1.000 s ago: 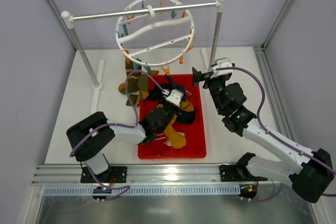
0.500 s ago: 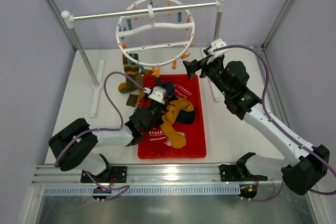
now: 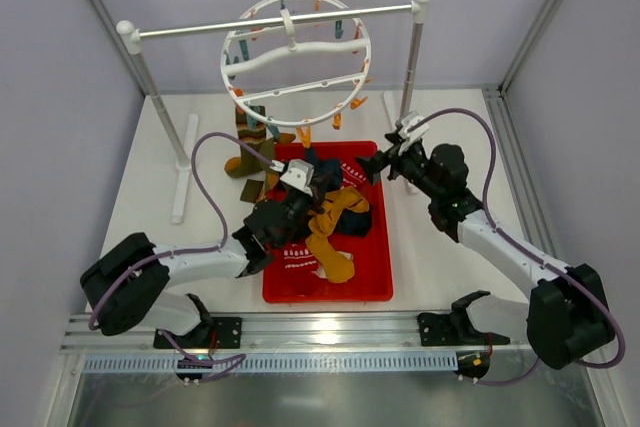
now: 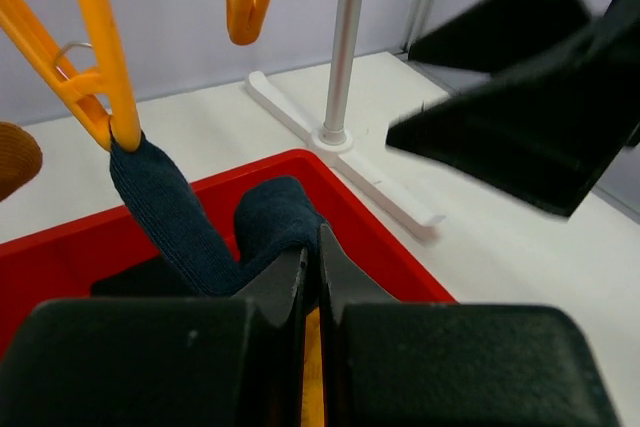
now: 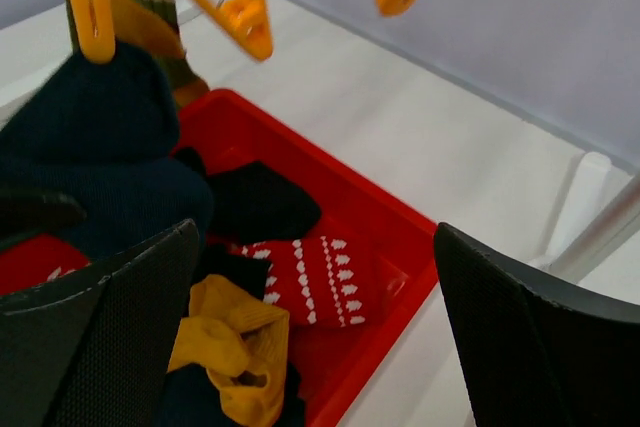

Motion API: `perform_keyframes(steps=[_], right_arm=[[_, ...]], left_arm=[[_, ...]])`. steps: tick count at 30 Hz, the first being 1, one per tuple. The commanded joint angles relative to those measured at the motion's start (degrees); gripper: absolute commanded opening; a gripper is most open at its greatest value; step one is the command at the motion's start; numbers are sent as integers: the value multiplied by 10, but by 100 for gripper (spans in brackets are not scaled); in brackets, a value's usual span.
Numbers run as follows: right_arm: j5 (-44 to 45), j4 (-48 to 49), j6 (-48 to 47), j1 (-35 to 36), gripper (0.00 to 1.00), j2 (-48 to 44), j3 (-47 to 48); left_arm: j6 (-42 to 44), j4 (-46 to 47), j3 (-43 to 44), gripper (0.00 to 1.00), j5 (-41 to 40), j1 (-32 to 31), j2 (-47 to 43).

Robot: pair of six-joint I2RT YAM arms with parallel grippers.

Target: Remove the socks clipped to the hanger

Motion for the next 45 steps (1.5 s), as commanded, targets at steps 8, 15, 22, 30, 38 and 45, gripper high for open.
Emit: perform_keyframes(steps=[8,15,22,30,38,45], right_arm=[[-155,432,-11,5,98,72,-172],[-108,516,-54,53,97,75,-225],[-54,497,-110,117,96,88,-213],[-9,517,-122,146,81,140,-188],[50,601,-128,160,60,175,-198],[94,708,-145,171,17,221,-217]], left_arm=[[-74,-72,21,0,-30,1,-75],[-82,-81,41,0,-32,1,-47],[-86,-58,41,0,-5,1,-27],[-94,-60,42,0,28,1,-20],[-108,-82,47,0,53,1,-20],[-112,-99,47,0,55,1,-28]])
